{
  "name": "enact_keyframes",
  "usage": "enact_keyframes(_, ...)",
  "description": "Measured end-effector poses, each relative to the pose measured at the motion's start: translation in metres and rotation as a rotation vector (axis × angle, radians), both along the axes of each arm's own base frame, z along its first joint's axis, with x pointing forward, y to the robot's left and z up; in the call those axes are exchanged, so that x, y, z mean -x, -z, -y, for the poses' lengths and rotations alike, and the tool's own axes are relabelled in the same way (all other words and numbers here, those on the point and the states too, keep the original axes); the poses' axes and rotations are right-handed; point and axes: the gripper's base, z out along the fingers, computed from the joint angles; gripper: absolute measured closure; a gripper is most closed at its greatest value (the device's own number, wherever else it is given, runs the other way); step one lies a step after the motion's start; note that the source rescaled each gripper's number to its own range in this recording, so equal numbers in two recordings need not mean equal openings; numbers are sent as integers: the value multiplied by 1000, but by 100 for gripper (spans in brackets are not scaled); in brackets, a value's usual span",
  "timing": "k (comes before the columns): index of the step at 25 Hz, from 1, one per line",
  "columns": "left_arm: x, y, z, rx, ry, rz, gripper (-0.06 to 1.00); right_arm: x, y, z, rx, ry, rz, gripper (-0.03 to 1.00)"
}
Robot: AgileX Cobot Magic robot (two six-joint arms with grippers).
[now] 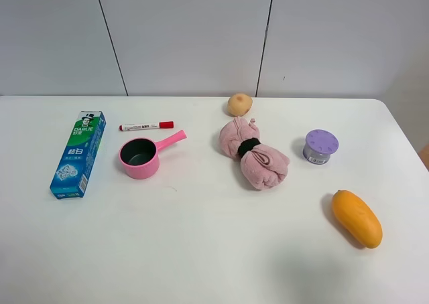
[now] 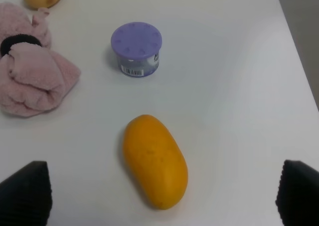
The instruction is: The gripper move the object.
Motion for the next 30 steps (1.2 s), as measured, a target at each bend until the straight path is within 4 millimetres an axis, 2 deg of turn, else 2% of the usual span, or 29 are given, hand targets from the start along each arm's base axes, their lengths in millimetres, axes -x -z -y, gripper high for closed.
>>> enact_keyframes(4, 5, 2, -1, 8, 0, 36, -5, 0, 0, 0, 0, 0, 0, -3)
enact_keyframes(21, 1, 5, 2, 31, 5, 55, -6, 0, 0, 0, 0, 0, 0, -3)
enact_keyframes(30, 0, 5, 4, 26, -240, 58, -6, 0, 0, 0, 0, 0, 0, -3)
